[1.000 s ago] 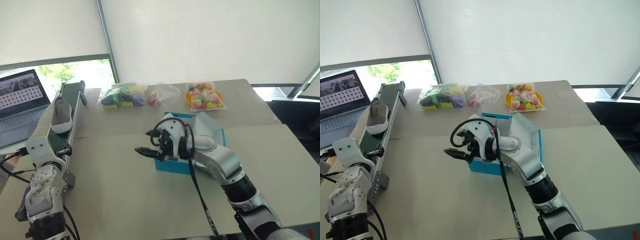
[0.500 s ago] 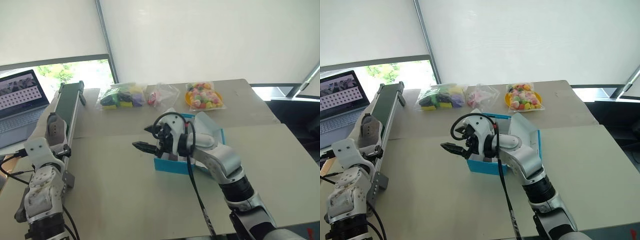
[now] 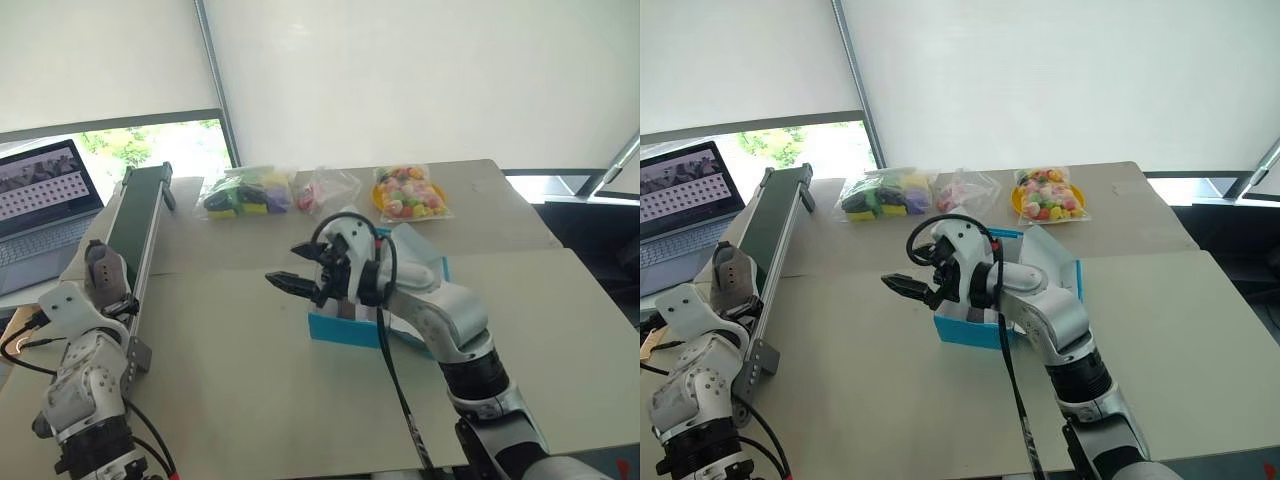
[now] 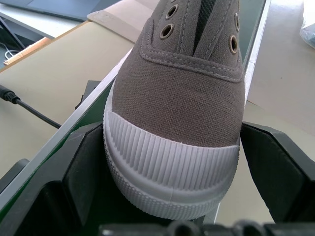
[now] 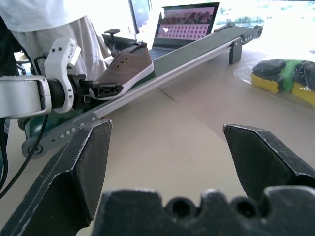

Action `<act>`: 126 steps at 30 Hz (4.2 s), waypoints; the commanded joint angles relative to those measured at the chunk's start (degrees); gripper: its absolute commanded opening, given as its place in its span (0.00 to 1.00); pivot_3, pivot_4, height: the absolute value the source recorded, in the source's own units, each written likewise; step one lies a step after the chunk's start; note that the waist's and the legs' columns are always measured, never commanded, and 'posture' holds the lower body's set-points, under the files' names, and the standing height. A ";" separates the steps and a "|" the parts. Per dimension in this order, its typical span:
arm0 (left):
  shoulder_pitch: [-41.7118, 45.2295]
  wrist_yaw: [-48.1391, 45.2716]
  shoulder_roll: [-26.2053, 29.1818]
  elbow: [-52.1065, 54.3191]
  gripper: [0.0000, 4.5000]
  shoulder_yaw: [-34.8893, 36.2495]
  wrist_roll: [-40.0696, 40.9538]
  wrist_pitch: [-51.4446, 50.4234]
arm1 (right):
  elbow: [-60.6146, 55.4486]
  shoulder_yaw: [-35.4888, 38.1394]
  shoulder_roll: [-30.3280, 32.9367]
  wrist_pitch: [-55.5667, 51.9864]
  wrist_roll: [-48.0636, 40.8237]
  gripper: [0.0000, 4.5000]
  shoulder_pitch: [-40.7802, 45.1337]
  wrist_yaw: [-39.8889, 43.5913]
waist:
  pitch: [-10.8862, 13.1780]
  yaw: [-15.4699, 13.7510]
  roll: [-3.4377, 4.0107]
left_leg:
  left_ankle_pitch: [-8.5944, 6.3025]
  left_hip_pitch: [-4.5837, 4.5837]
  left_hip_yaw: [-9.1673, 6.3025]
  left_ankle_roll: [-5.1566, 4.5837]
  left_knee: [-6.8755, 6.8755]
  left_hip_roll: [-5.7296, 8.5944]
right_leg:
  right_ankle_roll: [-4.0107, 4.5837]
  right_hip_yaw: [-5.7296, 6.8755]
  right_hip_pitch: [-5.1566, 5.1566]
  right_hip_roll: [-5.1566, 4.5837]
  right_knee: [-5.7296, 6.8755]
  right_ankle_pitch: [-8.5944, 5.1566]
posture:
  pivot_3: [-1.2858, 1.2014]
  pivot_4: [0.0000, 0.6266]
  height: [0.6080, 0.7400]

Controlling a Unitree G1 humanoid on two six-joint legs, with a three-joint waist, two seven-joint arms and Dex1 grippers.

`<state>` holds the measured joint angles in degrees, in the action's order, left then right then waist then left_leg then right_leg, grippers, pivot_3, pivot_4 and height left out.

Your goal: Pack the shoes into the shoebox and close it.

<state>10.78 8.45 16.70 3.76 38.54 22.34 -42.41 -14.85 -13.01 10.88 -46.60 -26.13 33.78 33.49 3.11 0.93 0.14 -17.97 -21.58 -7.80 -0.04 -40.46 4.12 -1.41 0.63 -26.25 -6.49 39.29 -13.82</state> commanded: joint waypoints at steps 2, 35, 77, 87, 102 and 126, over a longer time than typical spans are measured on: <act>1.22 0.80 -0.25 -0.01 0.71 0.59 1.18 -0.68 | -2.75 2.58 -0.85 -1.04 -2.19 1.00 2.84 -0.78 | -0.01 -0.10 -0.02 | 0.13 0.07 0.02 0.21 0.22 0.03 | 0.00 0.00 0.00 -0.01 -0.02 0.00 | 0.52 0.24 0.24; 4.70 -11.29 -11.89 16.17 0.24 -7.51 37.00 -1.25 | 9.00 23.30 -16.74 -17.45 -16.64 1.00 11.42 -20.82 | -0.08 1.64 -0.19 | 0.12 -0.41 0.03 0.22 -0.32 0.10 | 0.02 -0.16 -0.15 -0.32 0.60 0.02 | 0.52 0.24 0.24; 3.47 -20.48 0.75 18.98 0.79 -30.28 28.69 -0.41 | 13.51 29.80 -16.96 -11.80 -26.47 0.12 15.76 -36.60 | -0.02 1.71 0.03 | 0.07 -0.50 0.05 0.10 -0.29 0.07 | 0.04 -0.28 -0.22 0.10 0.82 0.00 | 0.52 0.24 0.24; -0.57 -35.14 14.52 19.82 0.79 -34.25 21.58 0.84 | 23.55 40.74 -4.41 -39.14 -25.18 0.12 24.17 -51.09 | 0.09 1.61 0.33 | -0.05 -0.56 0.03 -0.12 -0.23 0.06 | 0.10 -0.09 -0.22 0.19 0.85 -0.02 | 0.52 0.24 0.24; -0.72 -36.81 12.20 18.92 0.79 -34.37 17.31 1.34 | 43.68 40.29 -7.75 -45.90 -17.16 0.12 24.52 -55.92 | 0.08 1.92 0.38 | -0.24 -0.67 0.25 -0.51 -0.33 0.01 | 0.23 -0.22 -0.11 0.05 0.79 -0.10 | 0.52 0.24 0.24; -0.39 -41.22 11.72 18.55 0.80 -35.55 16.63 1.59 | 27.75 36.25 -3.41 -45.90 -19.18 0.79 27.71 -41.43 | -0.03 2.72 0.58 | -0.22 -0.62 0.05 -0.47 -0.30 0.02 | 0.23 -0.15 -0.10 0.15 0.82 -0.10 | 0.52 0.24 0.24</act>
<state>9.07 -30.42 27.91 21.66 3.06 38.40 -42.25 20.25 24.71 5.53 -91.84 -37.80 61.08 -9.70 3.08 3.64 0.72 -18.18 -22.19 -7.76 -0.52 -40.76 4.14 -1.18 0.48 -26.36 -6.34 40.13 -13.92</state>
